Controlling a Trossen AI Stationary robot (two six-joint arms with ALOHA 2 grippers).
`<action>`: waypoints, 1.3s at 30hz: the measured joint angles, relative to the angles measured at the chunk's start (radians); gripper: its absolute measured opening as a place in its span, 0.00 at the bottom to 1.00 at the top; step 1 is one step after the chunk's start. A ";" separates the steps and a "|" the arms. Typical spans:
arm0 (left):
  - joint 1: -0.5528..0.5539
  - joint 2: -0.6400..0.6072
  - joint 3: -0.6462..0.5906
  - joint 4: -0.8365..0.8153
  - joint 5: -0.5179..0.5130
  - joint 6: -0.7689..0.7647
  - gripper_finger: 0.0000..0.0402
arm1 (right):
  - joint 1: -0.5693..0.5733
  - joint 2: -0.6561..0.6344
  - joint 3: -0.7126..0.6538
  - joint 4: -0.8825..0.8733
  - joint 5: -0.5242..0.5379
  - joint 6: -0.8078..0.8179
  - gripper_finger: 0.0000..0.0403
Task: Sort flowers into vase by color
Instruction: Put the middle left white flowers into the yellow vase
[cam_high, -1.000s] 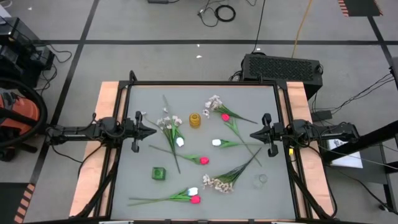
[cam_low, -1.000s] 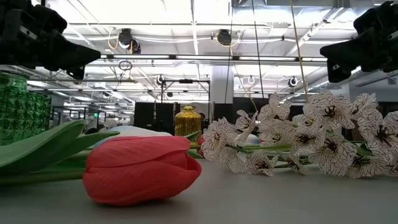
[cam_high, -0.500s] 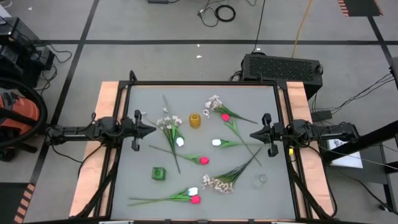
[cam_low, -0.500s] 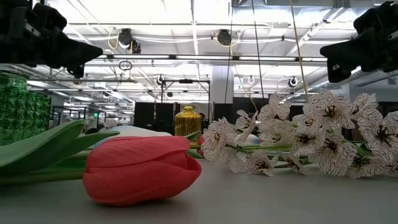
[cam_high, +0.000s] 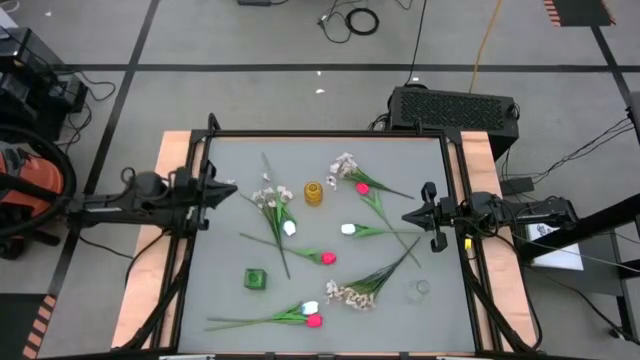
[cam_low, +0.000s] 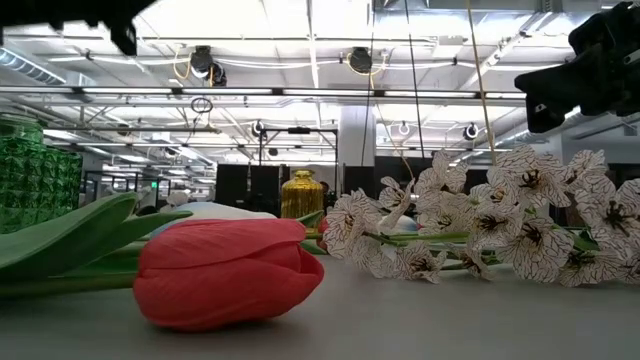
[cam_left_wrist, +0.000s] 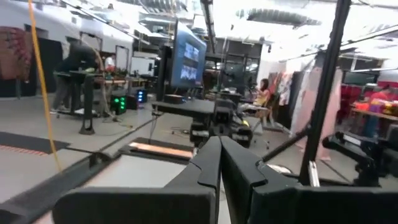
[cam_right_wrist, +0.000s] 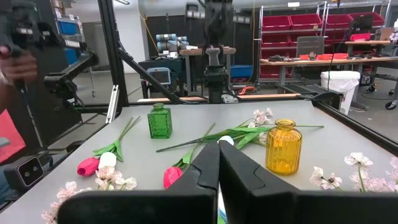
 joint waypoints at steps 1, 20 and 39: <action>0.000 0.038 0.044 -0.028 -0.002 -0.003 0.04 | 0.000 0.000 0.000 0.000 0.000 0.000 0.00; -0.052 0.440 0.539 -0.281 0.044 0.099 0.04 | 0.000 0.000 0.000 0.002 0.000 0.000 0.00; -0.068 0.750 0.538 -0.339 -0.025 0.112 0.04 | 0.000 0.000 0.000 0.095 -0.008 0.250 0.00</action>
